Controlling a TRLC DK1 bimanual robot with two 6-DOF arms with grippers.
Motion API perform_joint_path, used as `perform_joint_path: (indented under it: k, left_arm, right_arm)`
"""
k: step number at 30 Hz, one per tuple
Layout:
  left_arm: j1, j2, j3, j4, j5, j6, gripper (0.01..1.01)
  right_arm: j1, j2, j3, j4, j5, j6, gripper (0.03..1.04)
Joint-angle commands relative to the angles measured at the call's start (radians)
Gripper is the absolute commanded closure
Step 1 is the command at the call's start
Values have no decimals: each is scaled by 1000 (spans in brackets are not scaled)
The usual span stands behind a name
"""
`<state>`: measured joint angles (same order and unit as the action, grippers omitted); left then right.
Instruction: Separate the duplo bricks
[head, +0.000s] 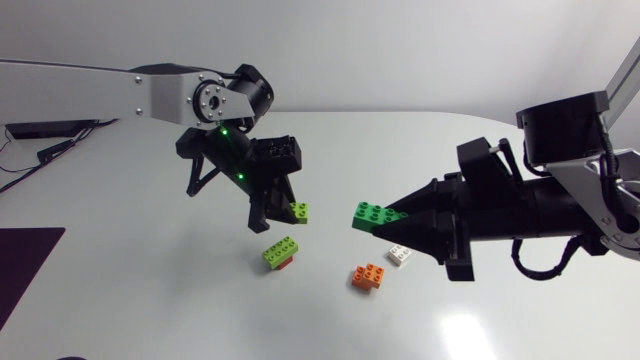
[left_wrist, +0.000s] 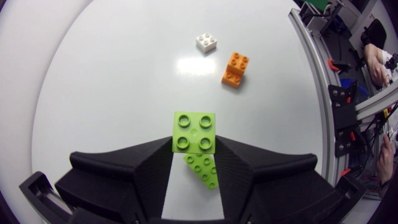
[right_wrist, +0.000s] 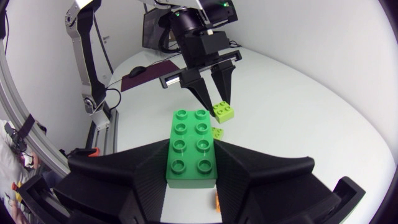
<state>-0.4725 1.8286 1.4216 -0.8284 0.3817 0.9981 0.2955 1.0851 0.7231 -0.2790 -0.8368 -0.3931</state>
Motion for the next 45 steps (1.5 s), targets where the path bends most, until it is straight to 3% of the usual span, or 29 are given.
perform_joint_path:
  k: [1,11,24,28,31,36,42,45]
  left_arm:
    - [41,34,8,25,-26,8,700]
    - [206,75,-107,160,-138,65,700]
    - [204,152,-210,253,-168,57,687]
    - [199,156,-217,253,-175,54,474]
    - [199,153,-219,253,-178,54,430]
    - [202,136,-222,247,-178,57,239]
    - [198,26,-201,181,-122,25,139]
    - [167,-28,-199,150,-99,-23,139]
  right_arm:
    - [13,-5,-36,26,19,23,761]
    - [56,131,-10,153,157,30,761]
    - [79,450,101,342,315,51,761]
    - [94,533,133,382,361,51,759]
    - [106,585,150,411,390,51,759]
    - [117,647,177,423,424,51,759]
    - [129,736,216,452,473,51,759]
    - [140,774,228,477,504,51,759]
